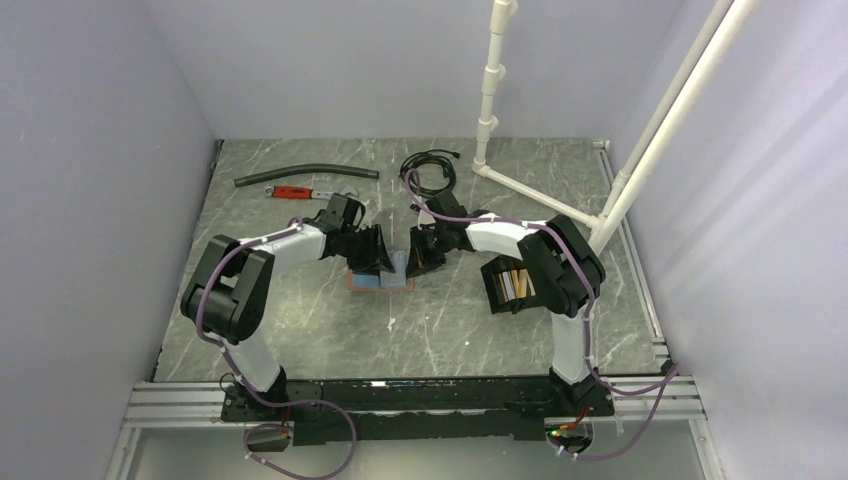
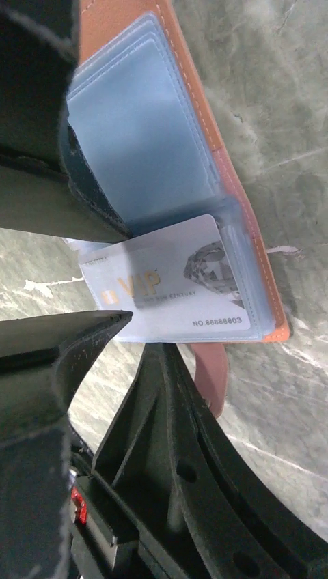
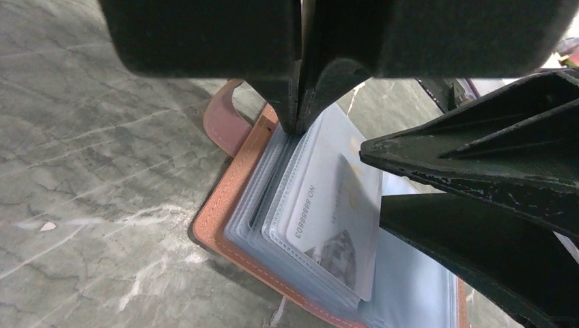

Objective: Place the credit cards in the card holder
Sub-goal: Insert the credit card into the card holder.

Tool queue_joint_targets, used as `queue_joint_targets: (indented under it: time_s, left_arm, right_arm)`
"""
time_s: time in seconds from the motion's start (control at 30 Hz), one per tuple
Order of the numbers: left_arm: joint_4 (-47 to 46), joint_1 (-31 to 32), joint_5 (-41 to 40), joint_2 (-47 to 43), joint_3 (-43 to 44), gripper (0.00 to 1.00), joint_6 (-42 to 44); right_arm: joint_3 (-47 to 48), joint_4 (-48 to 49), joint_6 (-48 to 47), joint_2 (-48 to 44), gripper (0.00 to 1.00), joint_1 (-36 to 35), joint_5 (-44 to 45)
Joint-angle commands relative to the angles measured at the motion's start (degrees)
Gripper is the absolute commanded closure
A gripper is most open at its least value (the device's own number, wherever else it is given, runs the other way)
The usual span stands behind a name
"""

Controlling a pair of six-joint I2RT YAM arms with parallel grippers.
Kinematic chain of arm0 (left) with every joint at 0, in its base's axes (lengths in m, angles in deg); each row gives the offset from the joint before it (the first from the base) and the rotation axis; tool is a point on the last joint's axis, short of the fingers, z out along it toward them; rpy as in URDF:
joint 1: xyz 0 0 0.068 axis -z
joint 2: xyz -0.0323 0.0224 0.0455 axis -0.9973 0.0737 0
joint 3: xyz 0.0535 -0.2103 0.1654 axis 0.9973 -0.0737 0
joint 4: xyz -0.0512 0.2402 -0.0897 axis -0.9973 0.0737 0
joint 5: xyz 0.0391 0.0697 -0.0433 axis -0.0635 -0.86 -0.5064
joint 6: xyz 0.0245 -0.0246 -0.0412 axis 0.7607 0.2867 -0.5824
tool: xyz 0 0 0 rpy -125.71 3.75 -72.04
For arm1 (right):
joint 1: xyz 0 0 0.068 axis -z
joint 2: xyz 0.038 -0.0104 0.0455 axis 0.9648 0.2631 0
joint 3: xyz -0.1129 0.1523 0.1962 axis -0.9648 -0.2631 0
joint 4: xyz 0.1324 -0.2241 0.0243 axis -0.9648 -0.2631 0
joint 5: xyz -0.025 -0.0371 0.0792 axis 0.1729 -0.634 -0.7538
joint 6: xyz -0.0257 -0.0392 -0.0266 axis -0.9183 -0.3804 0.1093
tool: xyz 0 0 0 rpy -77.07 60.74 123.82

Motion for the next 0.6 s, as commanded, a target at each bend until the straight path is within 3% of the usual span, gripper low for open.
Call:
queue_joint_targets:
  time_s: [0.0, 0.17, 0.3, 0.57]
  left_arm:
    - [-0.7, 2.9, -2.2, 0.6, 3.3, 0.54, 3.5]
    - [0.8, 3.3, -2.3, -1.3, 2.6, 0.53, 4.6]
    - [3.6, 3.0, -5.0, -2.5, 2.5, 0.45, 4.2]
    - [4.3, 2.6, -5.3, 0.7, 6.1, 0.44, 4.7]
  right_arm:
    - [2.1, 3.1, 0.2, 1.3, 1.00, -0.7, -0.5]
    - [1.5, 2.5, -0.5, 0.8, 1.00, -0.7, 0.1]
    - [1.6, 1.4, -1.5, 0.5, 1.00, -0.7, 1.5]
    - [2.6, 0.1, -2.2, 1.2, 0.99, -0.7, 3.3]
